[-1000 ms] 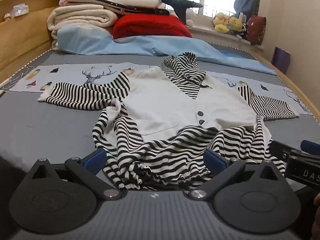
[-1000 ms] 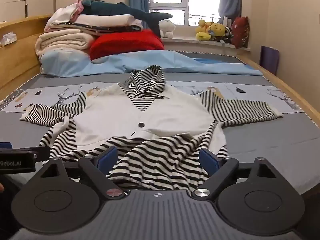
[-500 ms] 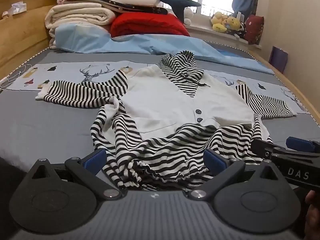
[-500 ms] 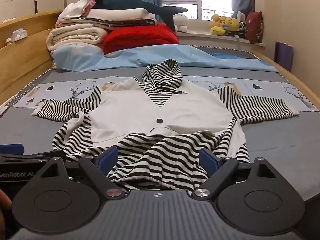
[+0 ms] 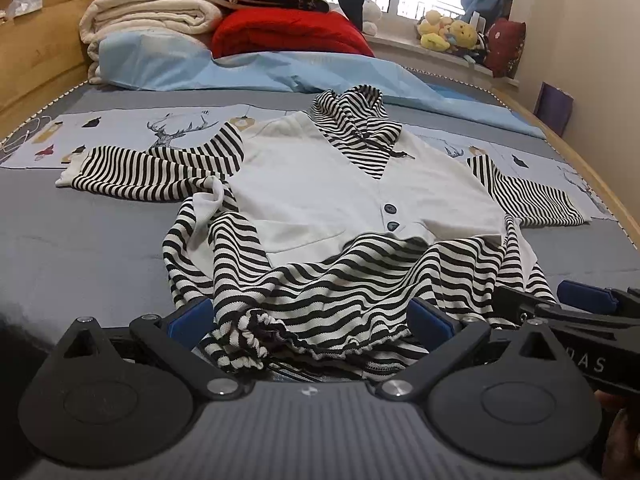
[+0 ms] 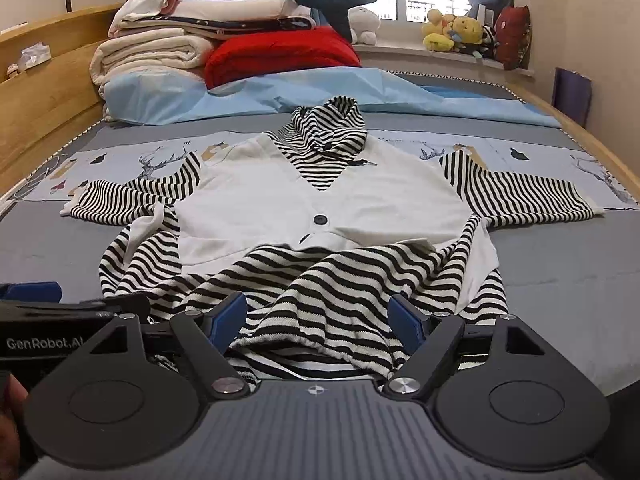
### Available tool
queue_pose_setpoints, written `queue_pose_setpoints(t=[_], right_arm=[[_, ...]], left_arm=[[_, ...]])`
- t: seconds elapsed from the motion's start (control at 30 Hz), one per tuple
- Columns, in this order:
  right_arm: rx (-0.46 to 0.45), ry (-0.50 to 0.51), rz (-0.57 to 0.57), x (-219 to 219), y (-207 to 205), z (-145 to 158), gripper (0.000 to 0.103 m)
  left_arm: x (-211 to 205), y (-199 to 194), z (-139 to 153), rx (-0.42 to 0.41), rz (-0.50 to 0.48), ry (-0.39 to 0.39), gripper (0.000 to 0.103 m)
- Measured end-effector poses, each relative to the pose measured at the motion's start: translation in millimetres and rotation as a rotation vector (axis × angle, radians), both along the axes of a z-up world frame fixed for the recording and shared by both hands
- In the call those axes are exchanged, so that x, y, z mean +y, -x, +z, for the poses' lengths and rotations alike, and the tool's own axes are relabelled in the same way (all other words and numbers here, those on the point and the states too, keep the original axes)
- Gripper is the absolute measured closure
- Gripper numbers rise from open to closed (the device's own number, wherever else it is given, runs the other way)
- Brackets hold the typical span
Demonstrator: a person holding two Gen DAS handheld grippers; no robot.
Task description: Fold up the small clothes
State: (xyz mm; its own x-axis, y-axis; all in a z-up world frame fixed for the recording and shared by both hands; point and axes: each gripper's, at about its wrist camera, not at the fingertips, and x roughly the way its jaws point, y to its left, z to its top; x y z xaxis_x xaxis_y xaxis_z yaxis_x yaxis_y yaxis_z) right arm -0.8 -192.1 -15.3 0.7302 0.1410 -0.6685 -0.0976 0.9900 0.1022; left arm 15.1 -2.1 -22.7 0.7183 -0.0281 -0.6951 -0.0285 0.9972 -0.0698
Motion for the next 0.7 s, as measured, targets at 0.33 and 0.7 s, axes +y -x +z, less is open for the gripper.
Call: queue_pose_setpoints(t=[0.33, 0.7], right_arm=[[-0.005, 0.005, 0.001, 1.2, 1.2, 0.7, 0.024], [0.001, -0.001, -0.001, -0.3, 0.4, 1.0, 0.024]], left_arm=[[0.2, -0.4, -0.2, 0.003, 0.000, 0.001, 0.000], [-0.6, -0.4, -0.3, 0.002, -0.001, 0.001, 0.000]])
